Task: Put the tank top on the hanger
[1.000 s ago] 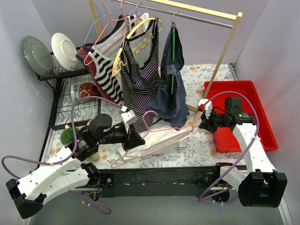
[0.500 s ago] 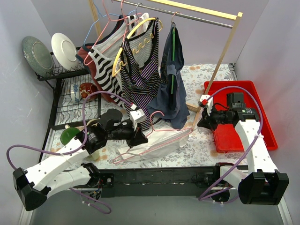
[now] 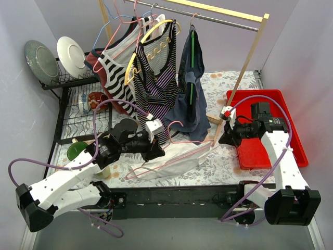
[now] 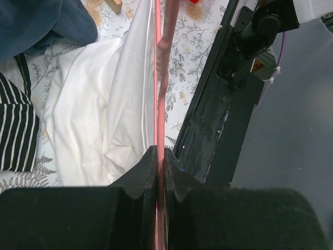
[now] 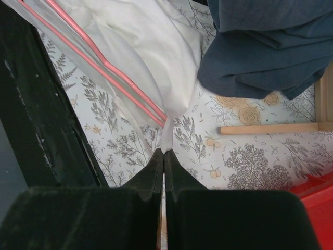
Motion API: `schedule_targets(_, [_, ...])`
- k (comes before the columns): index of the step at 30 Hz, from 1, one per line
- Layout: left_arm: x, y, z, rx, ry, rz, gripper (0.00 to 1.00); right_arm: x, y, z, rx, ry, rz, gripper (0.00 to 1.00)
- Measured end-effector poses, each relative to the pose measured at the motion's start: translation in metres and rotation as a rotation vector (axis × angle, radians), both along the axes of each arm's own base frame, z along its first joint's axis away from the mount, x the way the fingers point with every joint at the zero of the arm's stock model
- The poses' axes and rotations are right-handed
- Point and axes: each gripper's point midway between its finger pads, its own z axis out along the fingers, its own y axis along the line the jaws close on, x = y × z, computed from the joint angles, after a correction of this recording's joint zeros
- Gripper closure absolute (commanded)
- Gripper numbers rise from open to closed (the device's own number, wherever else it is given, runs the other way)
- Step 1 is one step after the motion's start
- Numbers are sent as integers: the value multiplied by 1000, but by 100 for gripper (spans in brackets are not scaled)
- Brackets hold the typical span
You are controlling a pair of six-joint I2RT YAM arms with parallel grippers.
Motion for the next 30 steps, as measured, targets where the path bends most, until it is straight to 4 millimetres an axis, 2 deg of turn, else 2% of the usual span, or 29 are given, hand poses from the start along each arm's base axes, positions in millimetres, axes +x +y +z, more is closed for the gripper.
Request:
schedule_targets(8, [6, -17, -15, 15, 57, -16, 100, 2, 19, 28, 138, 48, 50, 99])
schedule_targets(14, [5, -33, 0, -38, 43, -31, 100, -7, 28, 32, 186, 86, 82, 99])
schedule_targets(15, [5, -35, 4, -50, 36, -34, 100, -9, 29, 33, 190, 86, 89, 96])
schedule_targets(18, [8, -40, 14, -79, 15, -27, 100, -14, 29, 35, 189, 77, 99, 80])
schedule_targets(19, [10, -41, 17, -88, 7, -23, 100, -15, 28, 36, 183, 62, 103, 68])
schedule_targets(22, [11, -43, 22, -101, -2, -17, 100, -19, 24, 38, 148, 27, 99, 49])
schedule_targets(25, [12, -44, 26, -109, -3, -12, 100, -20, 15, 43, 84, -29, 73, 43])
schedule_targets(30, [14, -45, 49, -130, -23, -1, 100, -14, 4, 77, 20, -175, 11, 42])
